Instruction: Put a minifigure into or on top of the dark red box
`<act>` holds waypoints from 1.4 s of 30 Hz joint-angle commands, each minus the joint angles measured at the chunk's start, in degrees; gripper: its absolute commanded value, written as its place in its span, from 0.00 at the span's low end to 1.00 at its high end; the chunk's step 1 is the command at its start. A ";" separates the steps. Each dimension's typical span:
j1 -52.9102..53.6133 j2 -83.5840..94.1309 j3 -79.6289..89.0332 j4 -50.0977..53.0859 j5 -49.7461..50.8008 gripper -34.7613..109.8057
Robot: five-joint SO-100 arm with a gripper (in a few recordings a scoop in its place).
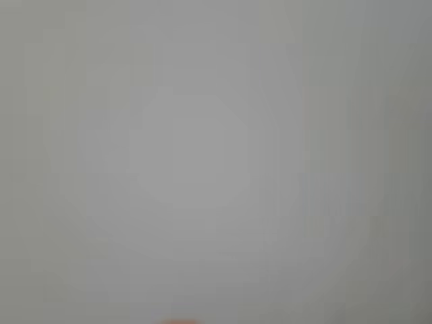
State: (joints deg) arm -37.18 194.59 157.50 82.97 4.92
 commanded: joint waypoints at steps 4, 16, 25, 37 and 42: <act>-1.05 0.88 6.86 -2.72 -3.69 0.24; -1.93 0.88 15.56 -5.10 -1.93 0.24; -2.46 0.88 15.56 -5.10 -2.46 0.24; -2.46 0.88 15.56 -5.10 -2.46 0.24; -2.46 0.88 15.56 -5.10 -2.46 0.24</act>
State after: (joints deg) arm -38.32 194.59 172.97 76.99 2.20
